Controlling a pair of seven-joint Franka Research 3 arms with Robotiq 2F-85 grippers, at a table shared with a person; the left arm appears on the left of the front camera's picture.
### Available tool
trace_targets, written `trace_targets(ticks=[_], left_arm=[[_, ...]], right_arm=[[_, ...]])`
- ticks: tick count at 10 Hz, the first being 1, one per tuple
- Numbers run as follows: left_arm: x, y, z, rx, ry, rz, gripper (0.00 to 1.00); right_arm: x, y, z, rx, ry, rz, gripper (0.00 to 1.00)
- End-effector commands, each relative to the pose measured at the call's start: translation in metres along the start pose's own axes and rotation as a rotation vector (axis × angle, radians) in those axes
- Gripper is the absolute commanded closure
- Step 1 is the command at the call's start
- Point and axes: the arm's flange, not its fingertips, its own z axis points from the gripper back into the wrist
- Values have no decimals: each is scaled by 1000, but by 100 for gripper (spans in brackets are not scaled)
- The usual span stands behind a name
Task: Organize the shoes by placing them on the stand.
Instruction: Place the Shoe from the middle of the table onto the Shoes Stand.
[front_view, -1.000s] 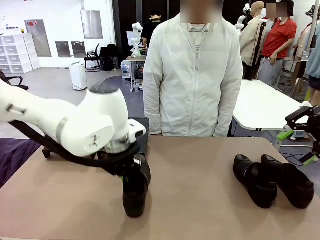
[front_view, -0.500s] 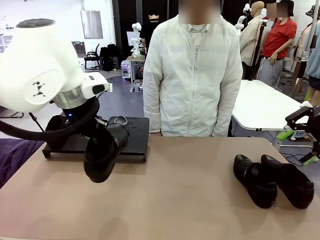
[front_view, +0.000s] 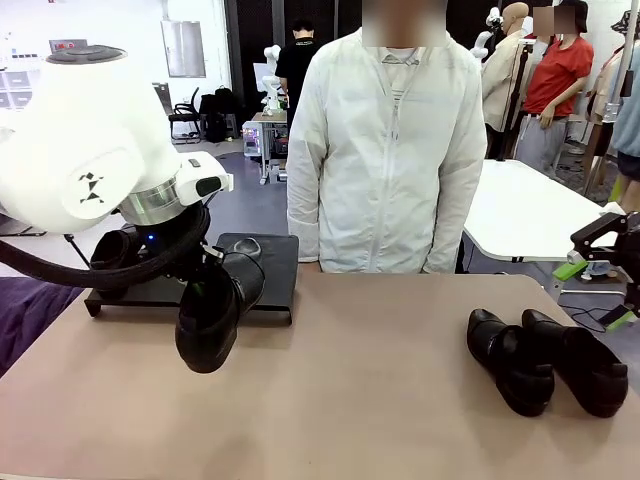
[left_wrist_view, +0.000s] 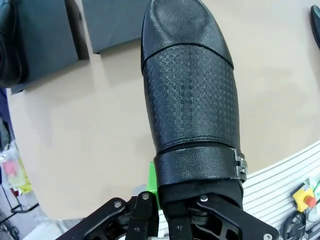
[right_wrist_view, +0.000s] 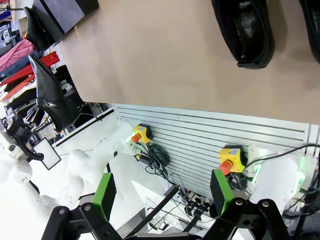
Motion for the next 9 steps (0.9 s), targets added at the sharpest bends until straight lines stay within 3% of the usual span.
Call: trace_targets(ticks=[1, 2, 3, 4, 5, 6, 8, 9], left_arm=[[5, 3, 4, 10, -25, 17, 100], [0, 0, 0, 0, 0, 0, 100], [9, 14, 8, -12, -37, -2, 100], [30, 50, 15, -72, -97, 57, 100], [60, 90, 12, -50, -196, 145, 100], [85, 116, -1, -143, -256, 142, 100], [123, 164, -50, -29, -308, 192, 100], [135, 184, -69, -32, -323, 187, 100]], right_arm=[[1, 1, 0, 18, -15, 23, 0], [1, 1, 0, 18, -15, 23, 0], [1, 1, 0, 18, -15, 23, 0], [1, 1, 0, 18, -15, 23, 0], [1, 1, 0, 18, -15, 23, 0], [1, 1, 0, 18, -15, 23, 0], [1, 1, 0, 18, -15, 23, 0], [1, 1, 0, 18, -15, 23, 0]])
